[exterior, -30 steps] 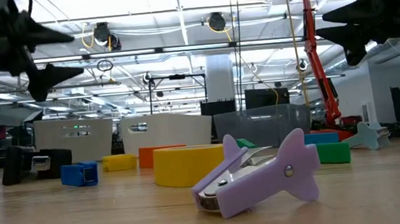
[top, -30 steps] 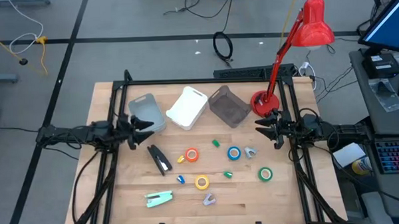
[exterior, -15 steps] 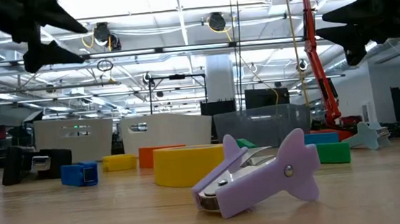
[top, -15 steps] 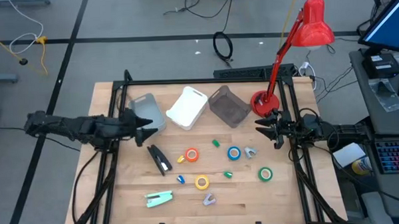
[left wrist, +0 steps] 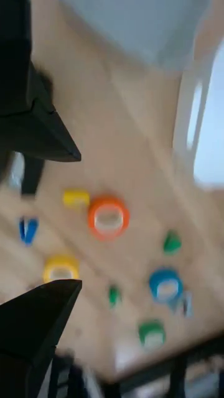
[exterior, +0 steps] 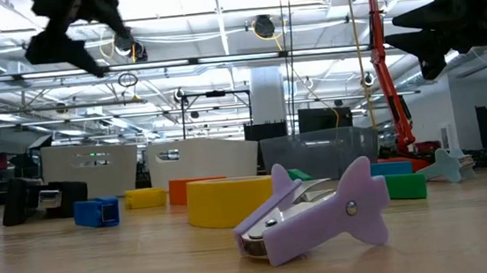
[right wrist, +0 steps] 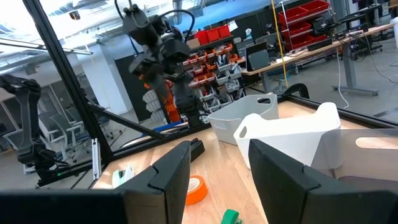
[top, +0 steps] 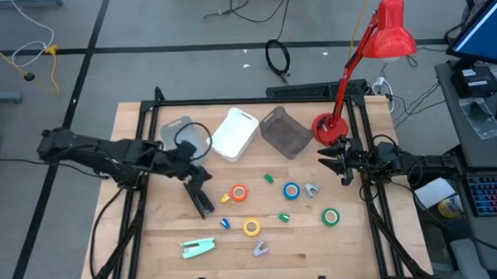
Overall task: Pick and place Stapler, Stapler remover, tape
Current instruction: Put the black stapler into the black bin
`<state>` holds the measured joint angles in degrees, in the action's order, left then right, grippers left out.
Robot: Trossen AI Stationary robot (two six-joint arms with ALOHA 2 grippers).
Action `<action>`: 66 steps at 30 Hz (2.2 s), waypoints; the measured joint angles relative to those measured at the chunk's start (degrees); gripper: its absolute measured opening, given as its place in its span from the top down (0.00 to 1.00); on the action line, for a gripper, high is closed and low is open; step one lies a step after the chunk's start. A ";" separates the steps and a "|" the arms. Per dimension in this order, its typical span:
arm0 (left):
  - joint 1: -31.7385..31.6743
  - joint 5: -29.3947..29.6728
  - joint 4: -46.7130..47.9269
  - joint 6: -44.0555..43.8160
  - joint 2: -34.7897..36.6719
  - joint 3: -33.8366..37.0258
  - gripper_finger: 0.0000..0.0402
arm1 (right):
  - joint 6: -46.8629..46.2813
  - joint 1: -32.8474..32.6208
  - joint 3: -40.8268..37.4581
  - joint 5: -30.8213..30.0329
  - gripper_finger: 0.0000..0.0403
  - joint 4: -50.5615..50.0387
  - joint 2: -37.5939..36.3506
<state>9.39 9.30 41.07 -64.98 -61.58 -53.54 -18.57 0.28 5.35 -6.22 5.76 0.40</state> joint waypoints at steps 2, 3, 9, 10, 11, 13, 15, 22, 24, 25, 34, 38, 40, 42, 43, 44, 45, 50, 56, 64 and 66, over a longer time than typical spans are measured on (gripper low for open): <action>-0.06 -0.83 -4.12 -0.29 -1.28 0.00 0.19 | -0.01 -0.01 0.02 0.00 0.61 0.00 -0.01; -0.31 -2.29 -5.62 -1.16 -1.67 0.00 0.19 | 0.01 0.00 0.01 0.00 0.61 -0.02 0.01; -0.38 -5.94 1.53 -15.62 -3.01 0.00 0.19 | 0.01 0.00 0.02 0.00 0.61 0.02 -0.02; 0.05 -4.71 3.83 -18.78 -2.92 0.00 0.19 | 0.01 0.00 0.02 -0.01 0.61 -0.01 -0.01; 0.51 -3.21 6.26 -22.22 -2.91 0.00 0.19 | 0.01 0.01 0.02 -0.02 0.61 -0.04 0.01; 1.52 -0.19 11.39 -29.93 -2.97 0.03 0.19 | 0.01 -0.01 0.02 -0.02 0.61 0.02 -0.02; 2.64 1.99 14.91 -36.60 -2.94 0.04 0.19 | 0.01 0.01 0.02 -0.04 0.61 -0.02 0.01; 5.68 -1.03 19.52 -49.18 -6.56 0.04 0.19 | 0.01 0.00 0.02 -0.29 0.61 -0.02 -0.01; 6.29 -3.63 19.73 -51.17 -8.71 0.04 0.19 | 0.02 -0.01 0.02 -1.46 0.61 -0.02 -0.01; 6.71 -4.93 19.72 -51.99 -9.78 0.06 0.19 | 0.03 -0.01 0.02 -2.31 0.61 -0.02 -0.02; 8.36 -11.03 18.83 -58.31 -16.97 0.07 0.19 | 0.01 -0.01 0.02 -8.88 0.61 0.00 -0.02; 7.83 -10.67 18.58 -60.64 -17.35 0.07 0.19 | -0.27 -0.01 0.02 -8.79 0.61 0.00 -0.01; 7.69 -10.23 18.36 -61.40 -17.33 0.07 0.19 | -0.24 -0.01 0.02 -8.79 0.61 0.00 -0.02; 7.52 -9.23 18.31 -61.36 -17.33 0.07 0.19 | -0.24 -0.01 0.02 -8.78 0.61 -0.01 -0.01; 7.52 -8.69 18.29 -61.19 -17.33 0.07 0.19 | -0.24 -0.01 0.02 -8.76 0.61 0.00 -0.01; 7.52 -7.97 18.28 -61.15 -17.33 0.07 0.19 | -0.24 -0.01 0.02 -8.76 0.61 0.00 0.01; 7.52 -7.32 18.28 -61.18 -17.33 0.07 0.19 | -0.24 -0.01 0.02 -8.76 0.61 -0.02 -0.02; 7.52 -3.55 18.26 -61.51 -17.33 0.07 0.19 | -0.24 -0.01 0.02 -8.74 0.61 -0.02 -0.02; 7.52 -2.82 18.24 -61.56 -17.33 0.07 0.19 | -0.24 -0.01 0.02 -8.74 0.61 -0.02 -0.01; 7.30 0.90 18.26 -64.16 -17.29 0.07 0.19 | -1.22 -0.01 0.02 -8.70 0.61 -0.02 -0.01; 7.30 1.75 18.26 -63.93 -17.27 0.07 0.19 | -2.41 -0.01 0.02 -8.70 0.61 -0.02 -0.02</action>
<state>16.69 11.05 59.33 -128.91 -78.85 -53.47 -20.98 0.27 5.37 -14.92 5.74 0.38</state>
